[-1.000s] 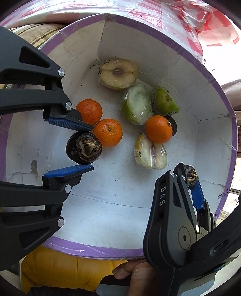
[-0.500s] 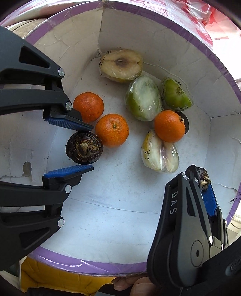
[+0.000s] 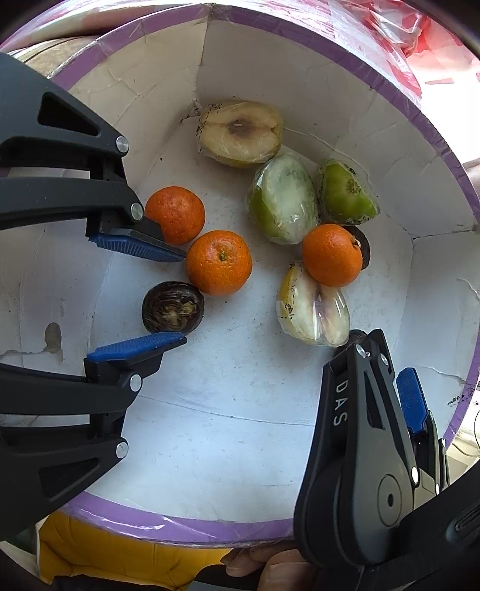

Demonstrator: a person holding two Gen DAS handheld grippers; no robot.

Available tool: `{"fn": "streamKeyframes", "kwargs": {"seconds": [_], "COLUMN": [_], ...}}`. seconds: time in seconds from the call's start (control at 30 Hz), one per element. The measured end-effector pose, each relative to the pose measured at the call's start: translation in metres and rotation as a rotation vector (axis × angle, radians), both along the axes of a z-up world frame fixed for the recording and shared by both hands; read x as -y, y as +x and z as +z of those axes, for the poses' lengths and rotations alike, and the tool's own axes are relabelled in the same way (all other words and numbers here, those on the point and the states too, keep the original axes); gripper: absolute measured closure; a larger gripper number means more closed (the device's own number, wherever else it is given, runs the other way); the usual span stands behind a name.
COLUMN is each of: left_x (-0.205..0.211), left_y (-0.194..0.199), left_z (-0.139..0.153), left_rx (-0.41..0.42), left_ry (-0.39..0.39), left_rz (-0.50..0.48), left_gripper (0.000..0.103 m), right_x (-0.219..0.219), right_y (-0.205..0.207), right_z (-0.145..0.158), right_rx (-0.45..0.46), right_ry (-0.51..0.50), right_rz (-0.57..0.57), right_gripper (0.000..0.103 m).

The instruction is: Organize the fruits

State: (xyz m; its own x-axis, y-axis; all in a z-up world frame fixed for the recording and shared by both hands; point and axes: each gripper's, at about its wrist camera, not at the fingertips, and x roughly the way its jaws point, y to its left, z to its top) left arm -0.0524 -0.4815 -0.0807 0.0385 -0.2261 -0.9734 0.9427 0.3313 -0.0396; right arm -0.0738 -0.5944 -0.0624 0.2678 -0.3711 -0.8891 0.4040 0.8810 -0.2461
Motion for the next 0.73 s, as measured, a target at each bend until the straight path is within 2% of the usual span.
{"fn": "streamKeyframes", "kwargs": {"seconds": [0.13,0.23,0.3,0.47,0.73], "left_x": [0.0,-0.001,-0.002,-0.006,-0.019], "left_y": [0.001,0.001,0.002,0.002,0.0], "left_z": [-0.001,-0.001,0.001,0.007,0.031], "left_rx": [0.002,0.004,0.009,0.019,0.064], "left_ry": [-0.005,-0.013,-0.022,-0.045,-0.133], "left_rz": [0.002,0.005,0.008,0.017,0.032], "left_gripper": [0.062,0.06,0.054,0.05,0.042], "right_x": [-0.001,-0.001,0.0,-0.004,-0.01], "right_y": [0.0,-0.001,-0.001,-0.003,-0.01], "right_z": [0.001,0.004,0.006,0.009,0.019], "right_rx": [0.005,0.015,0.024,0.041,0.063], "right_ry": [-0.001,-0.002,-0.003,-0.015,-0.09], "right_rz": [-0.001,-0.002,-0.002,-0.01,-0.032], "right_gripper": [0.053,0.046,0.042,0.037,0.025]}}
